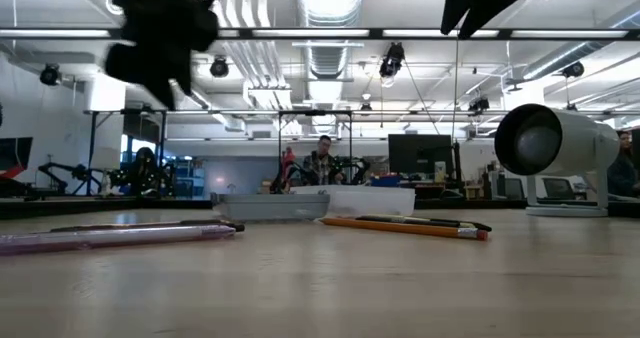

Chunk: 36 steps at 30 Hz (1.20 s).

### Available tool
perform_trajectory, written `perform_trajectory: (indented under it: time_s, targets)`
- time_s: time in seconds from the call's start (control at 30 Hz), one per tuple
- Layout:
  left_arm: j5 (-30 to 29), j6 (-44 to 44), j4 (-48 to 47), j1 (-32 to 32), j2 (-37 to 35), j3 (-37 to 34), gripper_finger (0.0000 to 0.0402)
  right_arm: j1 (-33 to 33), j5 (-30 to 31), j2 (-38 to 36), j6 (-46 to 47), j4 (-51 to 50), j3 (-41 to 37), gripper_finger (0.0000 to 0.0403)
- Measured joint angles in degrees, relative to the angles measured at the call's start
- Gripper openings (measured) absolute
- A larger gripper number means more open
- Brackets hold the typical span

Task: Pick & place school supplies into a supply box
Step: Put the black pen into the black supply box

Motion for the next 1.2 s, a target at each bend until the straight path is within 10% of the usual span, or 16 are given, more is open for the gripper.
perform_trajectory:
  time_s: [0.17,0.33,0.53,1.2]
  targets:
    - [0.1,-10.8,-3.0,-7.7,-4.9,-5.7,0.0171,-1.5,-2.4,1.6,-3.9,1.3,0.0,0.0145]
    - [0.1,-20.9,-2.9,-13.6,-8.0,-10.7,0.0171,-4.5,-20.5,4.4,-10.4,4.3,-0.5,0.0143]
    - [-2.4,-25.6,-2.2,-18.9,-11.3,-12.6,0.0171,-5.9,-28.8,12.0,-15.8,12.9,-3.5,0.0139]
    - [-6.1,-23.8,-2.2,-20.0,-13.3,-12.5,0.0171,-9.2,-36.3,24.9,-15.3,24.0,-3.6,0.0115]
